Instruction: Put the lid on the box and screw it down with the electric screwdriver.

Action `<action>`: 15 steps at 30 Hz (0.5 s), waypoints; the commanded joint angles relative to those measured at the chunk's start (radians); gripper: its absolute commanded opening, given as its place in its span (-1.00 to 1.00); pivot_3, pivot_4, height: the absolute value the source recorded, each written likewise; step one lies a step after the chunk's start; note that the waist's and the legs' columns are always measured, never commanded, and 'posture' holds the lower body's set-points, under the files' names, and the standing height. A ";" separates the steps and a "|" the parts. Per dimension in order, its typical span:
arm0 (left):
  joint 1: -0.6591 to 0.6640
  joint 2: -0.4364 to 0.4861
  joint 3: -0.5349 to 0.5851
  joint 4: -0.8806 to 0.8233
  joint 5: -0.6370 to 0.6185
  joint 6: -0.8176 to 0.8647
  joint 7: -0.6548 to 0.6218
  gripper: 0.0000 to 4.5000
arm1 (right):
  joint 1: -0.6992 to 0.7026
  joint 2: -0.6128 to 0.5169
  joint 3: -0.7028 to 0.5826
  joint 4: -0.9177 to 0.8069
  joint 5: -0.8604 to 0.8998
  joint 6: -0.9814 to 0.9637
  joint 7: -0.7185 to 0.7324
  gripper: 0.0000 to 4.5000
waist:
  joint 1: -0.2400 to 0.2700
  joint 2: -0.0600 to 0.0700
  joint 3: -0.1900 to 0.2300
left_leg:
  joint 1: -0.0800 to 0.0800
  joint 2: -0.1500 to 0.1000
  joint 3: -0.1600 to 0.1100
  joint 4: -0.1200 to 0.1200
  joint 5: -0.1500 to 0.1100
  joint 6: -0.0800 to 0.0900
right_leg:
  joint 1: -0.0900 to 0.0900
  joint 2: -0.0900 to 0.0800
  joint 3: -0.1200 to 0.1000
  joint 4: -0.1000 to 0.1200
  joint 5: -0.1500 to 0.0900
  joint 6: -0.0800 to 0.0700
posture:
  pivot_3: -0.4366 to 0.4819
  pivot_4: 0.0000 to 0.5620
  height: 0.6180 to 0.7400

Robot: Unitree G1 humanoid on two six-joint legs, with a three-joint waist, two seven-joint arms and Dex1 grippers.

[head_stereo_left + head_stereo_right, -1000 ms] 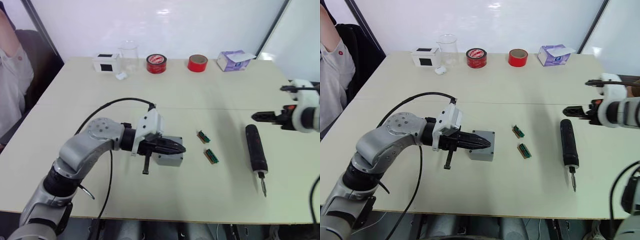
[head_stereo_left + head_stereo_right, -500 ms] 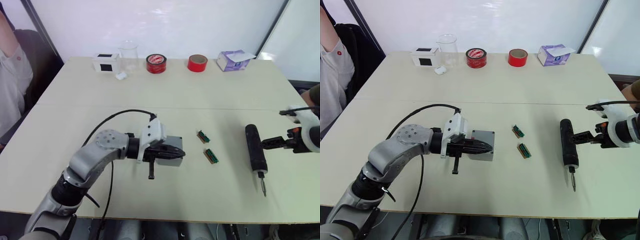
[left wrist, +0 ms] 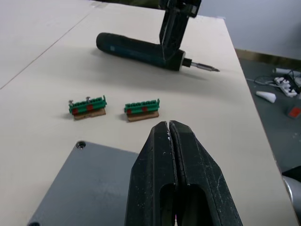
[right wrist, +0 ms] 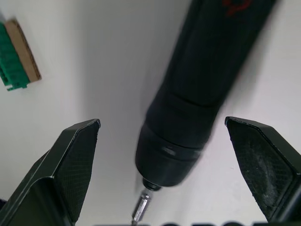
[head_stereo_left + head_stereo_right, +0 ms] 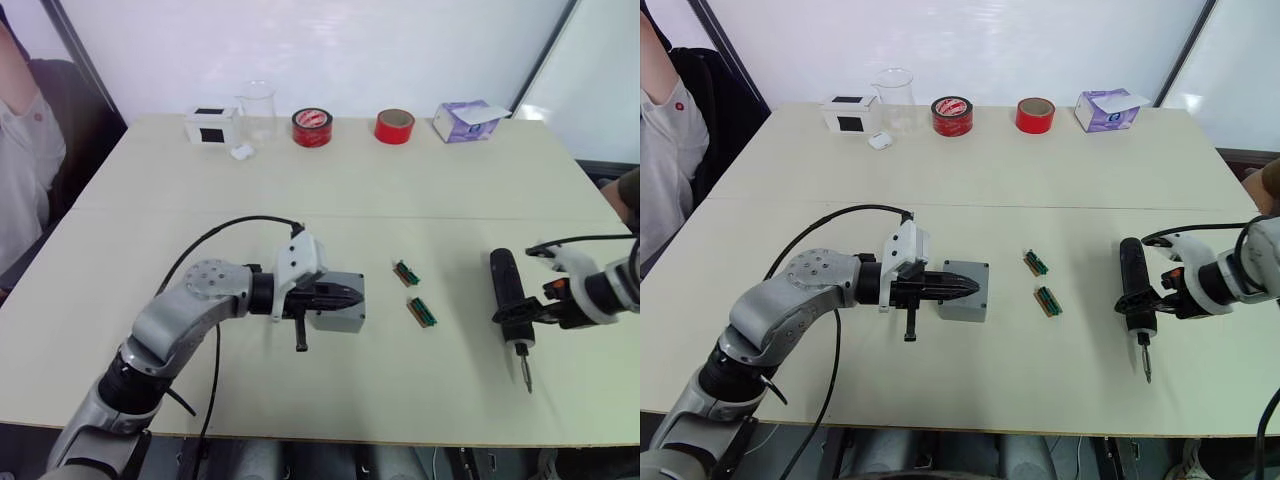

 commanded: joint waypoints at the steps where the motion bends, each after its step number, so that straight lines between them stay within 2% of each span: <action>1: -0.003 -0.002 0.018 -0.032 -0.008 0.006 0.016 -1.00 | -0.035 0.027 0.010 0.033 -0.052 0.002 -0.023 0.99 | 0.000 0.000 0.000 | 0.000 0.000 0.000 0.000 0.000 0.000 | 0.000 0.000 0.000 0.000 0.000 0.000 | -0.05 -0.47 1.00; 6: 0.011 0.013 0.038 -0.028 0.000 0.002 0.035 -1.00 | -0.063 0.048 0.106 0.057 -0.123 -0.057 -0.007 0.99 | -0.001 -0.001 0.000 | 0.000 0.000 0.000 0.000 0.000 0.000 | 0.000 0.000 0.000 0.000 0.000 0.000 | -0.05 -0.47 1.00; 7: 0.014 0.014 0.038 -0.022 0.015 -0.008 0.043 -1.00 | -0.065 0.046 0.120 0.055 -0.130 -0.064 0.001 0.76 | -0.001 -0.001 0.000 | 0.000 0.000 0.000 0.000 0.000 0.000 | 0.000 0.000 0.000 0.000 0.000 0.000 | -0.05 -0.47 1.00; 8: 0.015 0.013 0.042 -0.015 0.023 -0.014 0.051 -1.00 | -0.063 0.041 0.129 0.045 -0.134 -0.063 0.008 0.67 | -0.001 -0.001 0.000 | 0.000 0.000 0.000 0.000 0.000 0.000 | 0.000 0.000 0.000 0.000 0.000 0.000 | -0.05 -0.47 1.00; 13: -0.007 -0.004 0.066 0.027 0.027 -0.030 0.069 -1.00 | -0.040 0.028 0.131 -0.001 -0.132 -0.021 0.026 -0.17 | 0.000 -0.001 0.000 | 0.000 0.000 0.000 0.001 0.000 0.000 | 0.001 0.000 0.000 0.000 0.000 0.000 | -0.05 -0.47 1.00; 15: -0.013 -0.009 0.061 0.044 0.034 -0.041 0.066 -1.00 | -0.032 0.031 0.117 0.000 -0.146 -0.027 0.016 -0.23 | 0.000 -0.001 0.000 | 0.000 0.000 -0.001 0.001 0.000 0.000 | 0.001 0.000 -0.001 0.000 0.000 0.001 | -0.05 -0.47 1.00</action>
